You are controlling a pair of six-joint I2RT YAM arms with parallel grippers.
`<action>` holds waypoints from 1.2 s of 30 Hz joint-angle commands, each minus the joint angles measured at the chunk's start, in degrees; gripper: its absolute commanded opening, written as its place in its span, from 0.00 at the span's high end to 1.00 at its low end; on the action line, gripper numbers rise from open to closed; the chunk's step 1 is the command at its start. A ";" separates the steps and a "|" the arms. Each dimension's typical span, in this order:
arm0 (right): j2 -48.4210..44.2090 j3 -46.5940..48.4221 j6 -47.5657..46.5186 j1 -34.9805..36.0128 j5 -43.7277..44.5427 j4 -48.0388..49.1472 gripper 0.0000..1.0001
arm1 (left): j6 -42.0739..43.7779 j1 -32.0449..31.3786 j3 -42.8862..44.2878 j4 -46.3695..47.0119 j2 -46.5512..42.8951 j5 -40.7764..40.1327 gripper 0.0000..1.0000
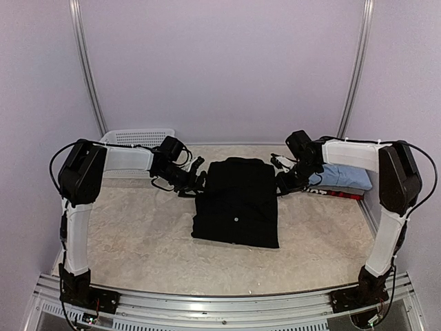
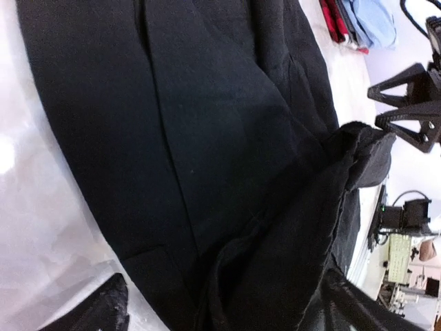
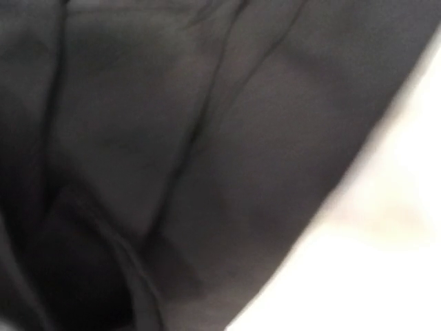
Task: Fold and stack the long sleeve shirts
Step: Fold the rectangle-folded shirt at the center of the board, then move the 2/3-rectangle-folded shirt to the center of the board.
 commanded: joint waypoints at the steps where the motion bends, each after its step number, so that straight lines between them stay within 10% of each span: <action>1: -5.38 -0.01 2.06 -0.39 10.68 2.24 0.51 | -0.46 0.12 -1.71 4.95 -5.14 -6.56 0.01; 14: -18.79 -18.42 3.05 6.17 -2.35 21.05 0.31 | -0.65 -9.17 -23.74 21.03 -26.79 -22.27 0.01; 36: -5.05 -26.72 6.41 7.64 -2.58 31.43 0.36 | -3.09 -19.85 -34.27 23.97 -16.89 -36.46 0.01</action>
